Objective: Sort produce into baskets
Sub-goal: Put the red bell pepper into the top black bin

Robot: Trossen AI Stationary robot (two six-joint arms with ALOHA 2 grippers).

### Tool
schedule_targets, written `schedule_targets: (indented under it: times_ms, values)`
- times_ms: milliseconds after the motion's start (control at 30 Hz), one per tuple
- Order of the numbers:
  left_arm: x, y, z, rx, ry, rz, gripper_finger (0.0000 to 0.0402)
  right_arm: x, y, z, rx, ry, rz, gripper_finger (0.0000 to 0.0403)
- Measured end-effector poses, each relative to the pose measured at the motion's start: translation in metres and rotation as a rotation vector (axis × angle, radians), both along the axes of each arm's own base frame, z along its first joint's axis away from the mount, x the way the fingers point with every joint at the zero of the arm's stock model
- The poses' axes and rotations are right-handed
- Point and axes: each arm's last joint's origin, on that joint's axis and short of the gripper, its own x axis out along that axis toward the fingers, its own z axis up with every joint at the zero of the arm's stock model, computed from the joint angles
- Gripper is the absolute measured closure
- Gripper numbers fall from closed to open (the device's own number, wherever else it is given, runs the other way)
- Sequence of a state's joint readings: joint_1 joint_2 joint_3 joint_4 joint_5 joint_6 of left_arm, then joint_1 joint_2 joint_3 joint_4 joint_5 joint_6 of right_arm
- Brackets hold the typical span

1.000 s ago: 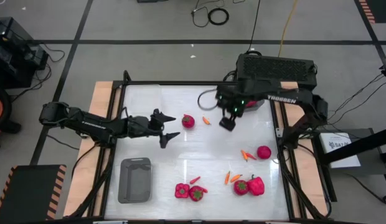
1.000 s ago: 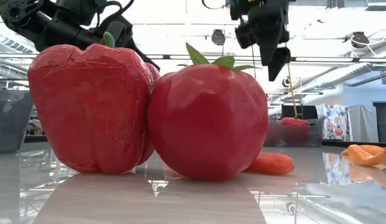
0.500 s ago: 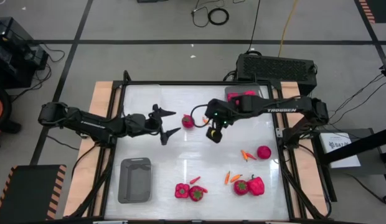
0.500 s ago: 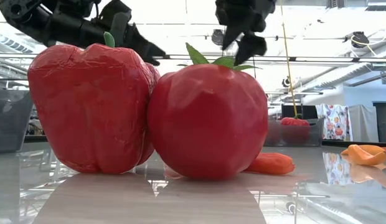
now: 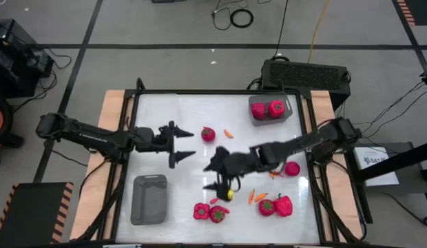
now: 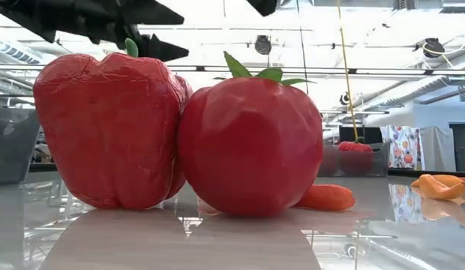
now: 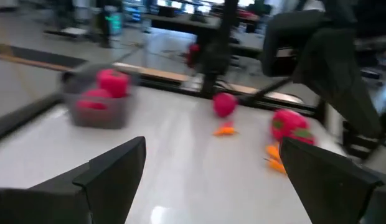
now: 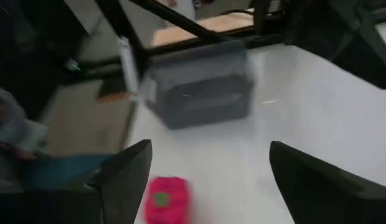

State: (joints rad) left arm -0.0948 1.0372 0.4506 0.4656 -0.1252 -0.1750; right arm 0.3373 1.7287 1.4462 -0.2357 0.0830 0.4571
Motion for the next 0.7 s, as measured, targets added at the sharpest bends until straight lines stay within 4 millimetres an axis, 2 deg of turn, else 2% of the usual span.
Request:
schedule_targets:
  times_ms: [133, 300, 400, 533, 700]
  values:
    - [-0.002, -0.013, 0.006, -0.01, -0.048, -0.075, 0.0027, -0.008, 0.046, -0.015, 0.08, 0.035, 0.01, 0.0089]
    - [-0.007, -0.039, 0.005, 0.02, -0.045, -0.202, 0.0027, -0.004, 0.077, -0.028, 0.086, 0.072, -0.042, 0.009]
    - [-0.012, -0.056, 0.007, 0.059, -0.067, -0.264, 0.0027, 0.008, 0.095, -0.035, 0.031, 0.117, -0.048, 0.009]
    - [-0.017, -0.076, 0.018, 0.127, -0.08, -0.26, 0.0027, 0.032, 0.116, -0.04, -0.097, 0.193, -0.008, 0.009]
    - [-0.023, -0.093, 0.025, 0.193, -0.032, -0.273, 0.0027, 0.054, 0.128, -0.058, -0.327, 0.342, -0.025, 0.009]
